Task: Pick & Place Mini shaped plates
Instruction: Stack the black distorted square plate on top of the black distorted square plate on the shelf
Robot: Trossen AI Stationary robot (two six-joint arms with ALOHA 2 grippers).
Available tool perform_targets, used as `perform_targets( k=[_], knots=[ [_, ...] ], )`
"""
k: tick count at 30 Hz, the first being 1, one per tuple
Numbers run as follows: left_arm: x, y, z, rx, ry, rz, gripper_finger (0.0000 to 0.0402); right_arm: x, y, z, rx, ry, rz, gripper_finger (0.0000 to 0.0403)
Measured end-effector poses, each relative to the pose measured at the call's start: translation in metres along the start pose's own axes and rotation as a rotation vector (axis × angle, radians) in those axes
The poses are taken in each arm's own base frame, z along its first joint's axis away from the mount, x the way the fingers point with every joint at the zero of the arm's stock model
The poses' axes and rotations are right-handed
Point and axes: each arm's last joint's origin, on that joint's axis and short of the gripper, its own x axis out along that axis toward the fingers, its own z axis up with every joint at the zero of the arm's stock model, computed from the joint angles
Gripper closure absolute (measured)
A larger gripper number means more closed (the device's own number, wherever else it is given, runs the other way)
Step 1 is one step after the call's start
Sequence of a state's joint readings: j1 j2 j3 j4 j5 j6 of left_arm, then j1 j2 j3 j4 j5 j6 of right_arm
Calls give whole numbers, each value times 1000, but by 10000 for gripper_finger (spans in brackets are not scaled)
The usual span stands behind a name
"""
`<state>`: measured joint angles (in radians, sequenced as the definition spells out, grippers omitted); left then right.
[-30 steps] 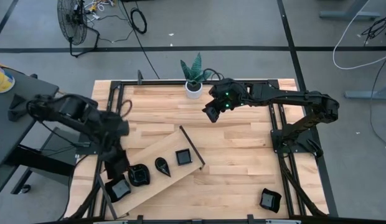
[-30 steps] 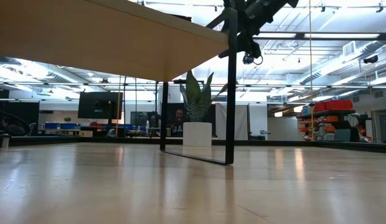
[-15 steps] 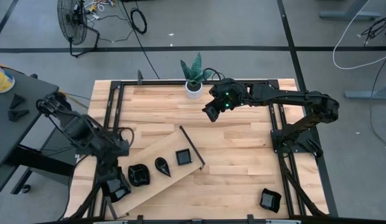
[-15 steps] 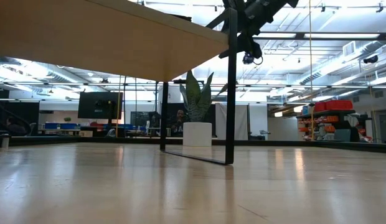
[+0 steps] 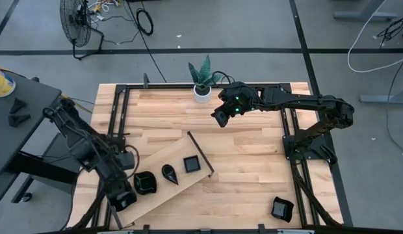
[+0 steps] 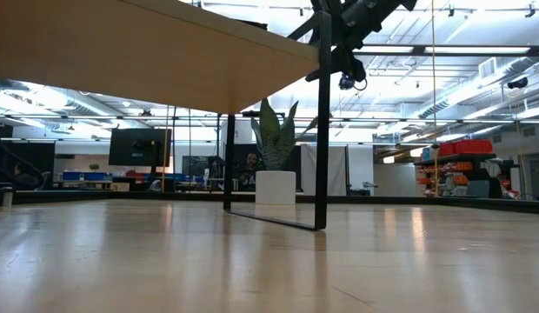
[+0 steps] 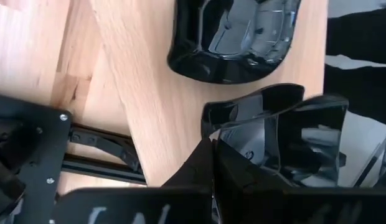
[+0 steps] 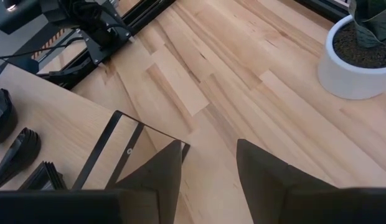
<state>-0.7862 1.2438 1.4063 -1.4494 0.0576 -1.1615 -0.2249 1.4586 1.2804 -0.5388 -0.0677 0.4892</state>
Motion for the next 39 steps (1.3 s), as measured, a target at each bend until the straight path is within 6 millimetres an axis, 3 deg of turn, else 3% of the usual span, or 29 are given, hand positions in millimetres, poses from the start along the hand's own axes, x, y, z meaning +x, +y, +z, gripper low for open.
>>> perform_targets(
  k=[11, 20, 32, 39],
  knots=[
    [27, -6, -9, -42, 37, -20, 399, 0, 0, 0, 0, 0, 0, 246],
    [28, -5, -9, -50, 39, -17, 388, 0, 0, 0, 0, 0, 0, 246],
    [26, -5, -10, -50, 52, -29, 238, 0, 2, -2, 1, 53, 79, 246],
    [-1, 3, -9, -51, -105, -27, 189, -1, 6, -20, -4, 209, 66, 246]
  ],
)
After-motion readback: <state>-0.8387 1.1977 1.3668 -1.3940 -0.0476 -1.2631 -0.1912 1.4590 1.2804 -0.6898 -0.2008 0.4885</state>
